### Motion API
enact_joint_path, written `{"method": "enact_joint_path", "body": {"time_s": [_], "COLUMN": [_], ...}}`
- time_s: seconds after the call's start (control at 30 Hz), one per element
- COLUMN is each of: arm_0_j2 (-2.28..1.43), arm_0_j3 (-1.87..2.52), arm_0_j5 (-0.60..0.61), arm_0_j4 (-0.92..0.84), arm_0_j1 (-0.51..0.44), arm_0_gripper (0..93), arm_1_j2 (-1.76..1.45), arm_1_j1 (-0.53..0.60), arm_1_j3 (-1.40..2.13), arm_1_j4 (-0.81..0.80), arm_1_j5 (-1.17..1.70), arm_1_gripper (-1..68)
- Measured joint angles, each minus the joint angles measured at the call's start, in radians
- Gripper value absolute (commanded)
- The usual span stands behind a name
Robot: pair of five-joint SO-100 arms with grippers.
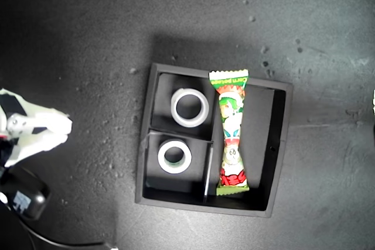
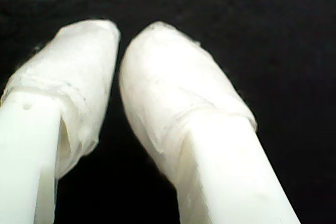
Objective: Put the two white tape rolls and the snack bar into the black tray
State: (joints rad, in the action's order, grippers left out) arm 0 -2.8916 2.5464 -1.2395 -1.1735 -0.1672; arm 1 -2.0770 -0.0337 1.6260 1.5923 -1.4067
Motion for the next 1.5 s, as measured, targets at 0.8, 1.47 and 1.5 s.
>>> {"method": "enact_joint_path", "body": {"time_s": [0.8, 1.47, 1.5], "arm_0_j2": [-0.448, -0.448, -0.448], "arm_0_j3": [0.422, 0.537, 0.537], "arm_0_j5": [-0.040, -0.107, -0.089], "arm_0_j4": [-0.031, -0.153, -0.161], "arm_0_j1": [-0.003, 0.025, 0.025], "arm_0_gripper": [0.2, 0.2, 0.2], "arm_1_j2": [-1.095, -1.262, -1.262], "arm_1_j1": [0.021, 0.031, 0.037], "arm_1_j3": [1.278, 1.485, 1.485], "arm_1_j4": [-0.316, -0.264, -0.259], "arm_1_j5": [-0.074, -0.126, -0.107], "arm_1_gripper": [-0.6, 0.0, 0.0]}}
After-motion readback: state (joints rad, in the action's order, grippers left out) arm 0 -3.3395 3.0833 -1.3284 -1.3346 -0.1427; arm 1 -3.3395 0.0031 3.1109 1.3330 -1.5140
